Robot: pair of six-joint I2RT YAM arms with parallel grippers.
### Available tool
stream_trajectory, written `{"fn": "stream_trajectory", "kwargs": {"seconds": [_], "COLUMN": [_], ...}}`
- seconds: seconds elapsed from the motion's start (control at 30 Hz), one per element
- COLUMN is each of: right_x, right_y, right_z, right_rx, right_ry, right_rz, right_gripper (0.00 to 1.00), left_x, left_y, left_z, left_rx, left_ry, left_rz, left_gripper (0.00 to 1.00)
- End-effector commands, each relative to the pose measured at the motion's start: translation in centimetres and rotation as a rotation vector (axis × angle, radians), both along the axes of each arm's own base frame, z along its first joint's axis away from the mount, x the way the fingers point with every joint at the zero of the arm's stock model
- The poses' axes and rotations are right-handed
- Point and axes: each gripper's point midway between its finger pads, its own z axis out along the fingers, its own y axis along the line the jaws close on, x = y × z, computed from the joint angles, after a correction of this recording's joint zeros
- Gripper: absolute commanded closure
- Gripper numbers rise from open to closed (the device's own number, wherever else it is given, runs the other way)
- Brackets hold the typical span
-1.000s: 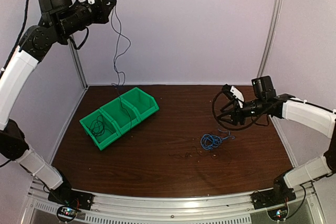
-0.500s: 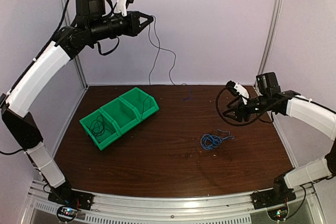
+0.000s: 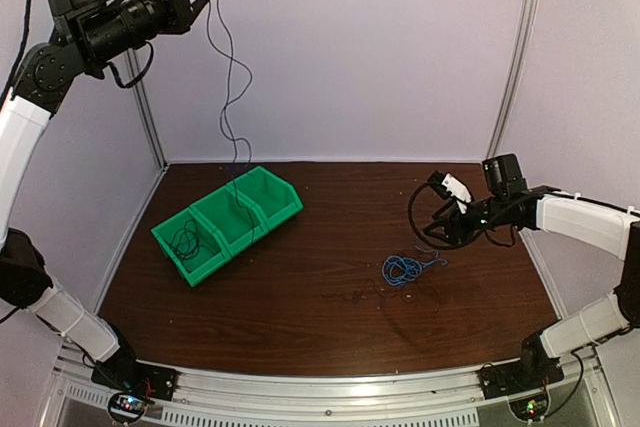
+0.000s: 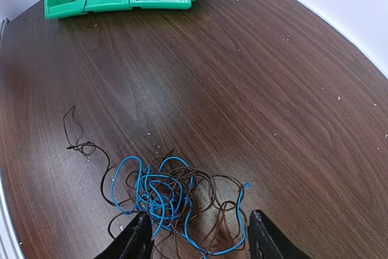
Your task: Untangle the cables
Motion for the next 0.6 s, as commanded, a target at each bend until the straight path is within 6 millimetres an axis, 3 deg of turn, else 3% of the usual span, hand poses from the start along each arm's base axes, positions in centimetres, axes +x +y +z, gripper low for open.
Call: {"fn": "stream_trajectory", "kwargs": {"seconds": [0.0,0.27,0.47,0.57], "right_x": [0.7,0.4,0.4,0.4], "right_y": [-0.4,-0.6,-0.6,-0.7], "right_z": [0.3,-0.1,0.0,0.0], "right_rx": [0.002,-0.007,-0.006,-0.011], "right_ry": [-0.033,-0.037,-0.041,-0.045], "right_rz": [-0.029,-0.025,-0.025,-0.029], "right_gripper": [0.45,0.45,0.45,0.45], "left_x": [1.6,2.9,2.2,1.4], "left_y": [2.9,6.0,8.9,10.3], "left_z": [-1.4,-3.9,-4.5,-3.8], "left_rx": [0.073,0.173,0.2,0.177], "left_ry": [0.025,0.089,0.106,0.092], "left_rz": [0.193,0.392,0.493,0.534], "left_gripper": [1.0,1.0,1.0,1.0]}}
